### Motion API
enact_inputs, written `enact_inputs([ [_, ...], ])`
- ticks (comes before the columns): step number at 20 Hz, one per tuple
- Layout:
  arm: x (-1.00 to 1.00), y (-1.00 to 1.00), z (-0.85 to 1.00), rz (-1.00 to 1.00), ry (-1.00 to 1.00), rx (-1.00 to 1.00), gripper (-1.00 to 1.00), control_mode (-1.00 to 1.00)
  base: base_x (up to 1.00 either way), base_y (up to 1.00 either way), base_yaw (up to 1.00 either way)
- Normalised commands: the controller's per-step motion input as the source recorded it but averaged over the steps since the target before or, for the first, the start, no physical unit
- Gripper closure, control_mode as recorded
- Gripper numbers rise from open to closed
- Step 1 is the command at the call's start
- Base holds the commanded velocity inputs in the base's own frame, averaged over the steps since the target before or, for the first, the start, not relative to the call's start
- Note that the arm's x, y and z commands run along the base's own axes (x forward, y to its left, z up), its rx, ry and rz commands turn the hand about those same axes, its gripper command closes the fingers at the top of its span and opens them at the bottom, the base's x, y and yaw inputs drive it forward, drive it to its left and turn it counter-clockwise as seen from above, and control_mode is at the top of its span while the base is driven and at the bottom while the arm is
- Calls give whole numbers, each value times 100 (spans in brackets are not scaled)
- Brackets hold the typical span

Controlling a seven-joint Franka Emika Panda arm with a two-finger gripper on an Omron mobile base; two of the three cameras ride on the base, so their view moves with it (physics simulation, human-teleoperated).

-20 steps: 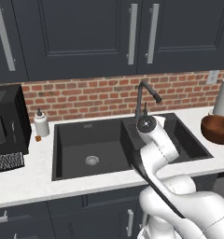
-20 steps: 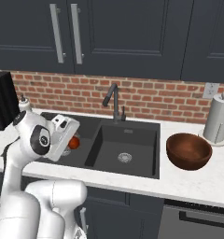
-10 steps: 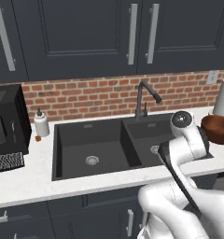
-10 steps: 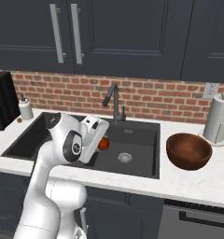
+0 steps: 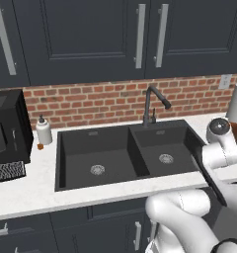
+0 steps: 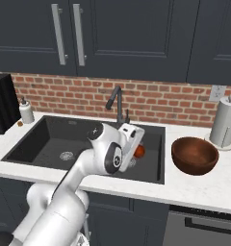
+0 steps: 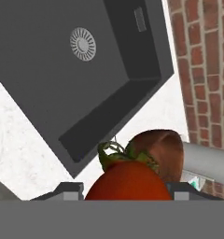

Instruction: Pick the tomato from the sink and place it in the bowl. Then pick the bowl and place it in the microwave. Then close the microwave door and press the start button.

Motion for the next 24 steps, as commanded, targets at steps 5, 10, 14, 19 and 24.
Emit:
enact_inputs([
  [5,6,-74,3,-9,1,0,100,-100,0,0,0],
  [10,0,-16,6,-52,3,0,100,-100,0,0,0],
  [14,4,-71,15,-28,0,8,100,-100,0,0,0],
  [19,47,-100,29,-3,0,20,100,-100,0,0,0],
  [24,32,-100,37,0,0,31,100,-100,0,0,0],
])
